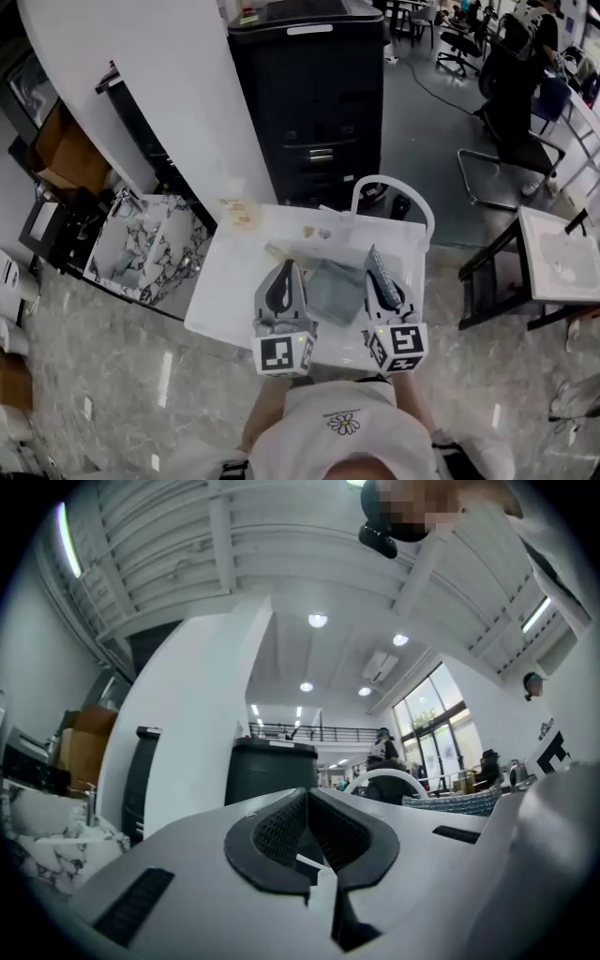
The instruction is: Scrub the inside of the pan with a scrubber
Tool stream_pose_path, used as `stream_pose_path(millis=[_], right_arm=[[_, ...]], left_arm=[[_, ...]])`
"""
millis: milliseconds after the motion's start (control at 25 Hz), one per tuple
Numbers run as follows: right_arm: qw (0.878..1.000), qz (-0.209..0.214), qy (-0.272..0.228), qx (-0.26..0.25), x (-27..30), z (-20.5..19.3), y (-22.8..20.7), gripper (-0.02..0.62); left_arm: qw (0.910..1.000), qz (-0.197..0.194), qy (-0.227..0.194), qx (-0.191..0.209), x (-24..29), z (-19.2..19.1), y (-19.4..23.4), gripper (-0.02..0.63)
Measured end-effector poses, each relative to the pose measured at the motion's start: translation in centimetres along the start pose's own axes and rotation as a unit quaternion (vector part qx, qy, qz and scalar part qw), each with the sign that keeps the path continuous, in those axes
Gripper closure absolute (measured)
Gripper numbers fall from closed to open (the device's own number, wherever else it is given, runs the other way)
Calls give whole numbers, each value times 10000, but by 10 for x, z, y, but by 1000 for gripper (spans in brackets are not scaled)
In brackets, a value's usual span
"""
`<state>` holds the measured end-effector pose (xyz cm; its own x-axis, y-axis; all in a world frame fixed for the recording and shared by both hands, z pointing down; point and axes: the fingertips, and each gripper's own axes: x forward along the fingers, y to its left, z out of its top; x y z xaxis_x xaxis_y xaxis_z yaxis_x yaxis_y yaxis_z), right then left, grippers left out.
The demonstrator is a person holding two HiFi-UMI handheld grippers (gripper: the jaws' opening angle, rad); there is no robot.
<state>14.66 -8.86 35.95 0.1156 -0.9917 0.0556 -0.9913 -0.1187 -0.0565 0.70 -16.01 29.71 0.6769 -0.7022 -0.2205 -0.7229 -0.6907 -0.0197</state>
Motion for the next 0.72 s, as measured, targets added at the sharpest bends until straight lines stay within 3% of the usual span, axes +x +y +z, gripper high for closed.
stream_pose_path(millis=[280, 520, 720], right_arm=[[9939, -1101, 49, 107, 1, -4, -20, 537], [9862, -1648, 88, 163, -9, -10, -19, 537], [9835, -1797, 107, 196, -8, -12, -13, 537]], left_arm=[[9959, -869, 233, -9, 39, -15, 5, 589], [9930, -1155, 229, -73, 52, -22, 18, 589], [9917, -1254, 226, -147, 55, -28, 26, 589]])
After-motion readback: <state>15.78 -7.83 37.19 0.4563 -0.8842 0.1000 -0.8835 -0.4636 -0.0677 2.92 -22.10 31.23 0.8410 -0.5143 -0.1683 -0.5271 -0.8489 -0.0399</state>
